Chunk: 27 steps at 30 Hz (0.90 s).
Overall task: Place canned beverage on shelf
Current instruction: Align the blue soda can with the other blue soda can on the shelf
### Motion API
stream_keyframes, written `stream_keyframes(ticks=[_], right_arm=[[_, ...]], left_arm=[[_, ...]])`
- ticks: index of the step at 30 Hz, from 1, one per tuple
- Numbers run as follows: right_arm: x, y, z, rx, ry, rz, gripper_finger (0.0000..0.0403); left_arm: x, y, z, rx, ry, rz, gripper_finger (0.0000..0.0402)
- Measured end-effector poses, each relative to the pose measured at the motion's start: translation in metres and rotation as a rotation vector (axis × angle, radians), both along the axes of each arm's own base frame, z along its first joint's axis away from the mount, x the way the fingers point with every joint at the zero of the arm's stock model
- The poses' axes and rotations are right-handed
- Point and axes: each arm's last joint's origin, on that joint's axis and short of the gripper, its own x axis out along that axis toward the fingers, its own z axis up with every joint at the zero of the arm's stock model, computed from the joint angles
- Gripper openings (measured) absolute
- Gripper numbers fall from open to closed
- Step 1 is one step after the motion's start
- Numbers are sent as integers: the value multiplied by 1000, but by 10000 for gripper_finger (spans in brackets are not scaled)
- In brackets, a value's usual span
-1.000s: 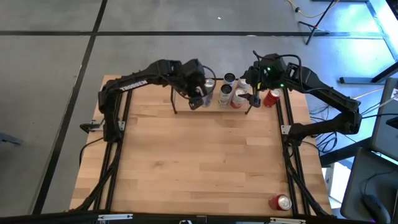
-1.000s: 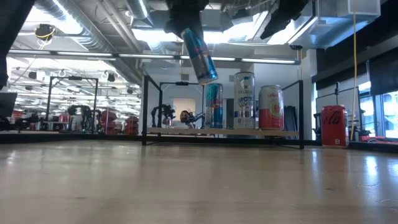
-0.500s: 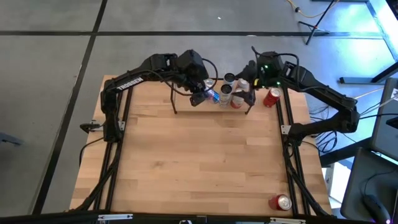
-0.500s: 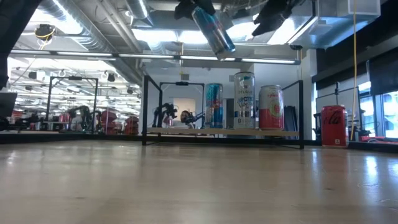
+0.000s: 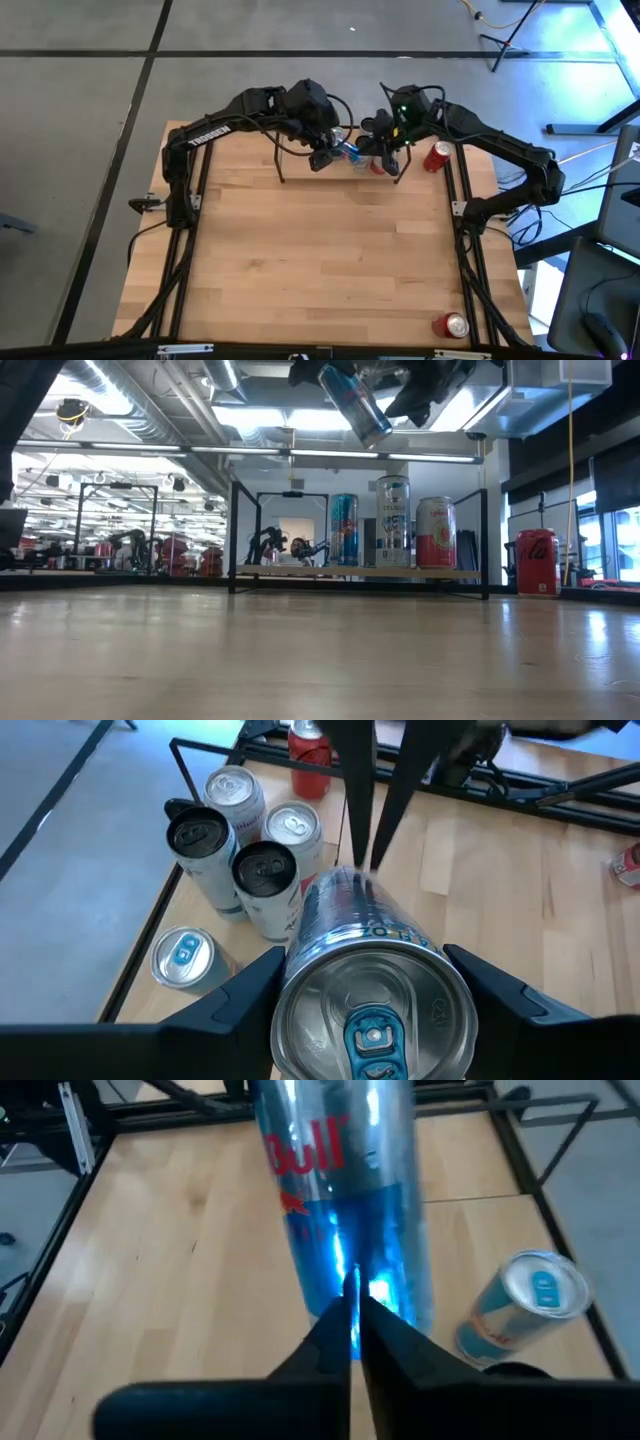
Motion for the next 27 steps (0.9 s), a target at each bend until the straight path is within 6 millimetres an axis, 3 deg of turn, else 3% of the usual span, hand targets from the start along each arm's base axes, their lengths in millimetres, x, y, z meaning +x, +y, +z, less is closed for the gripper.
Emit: stream_keyframes(ticks=[7,27], right_arm=[[5,-3,-4,3,6,-1,43],[37,9,-22,-33,28,38,47]], left_arm=[[2,-1,2,21,-19,9,204],[3,0,5,56,-49,-8,204]])
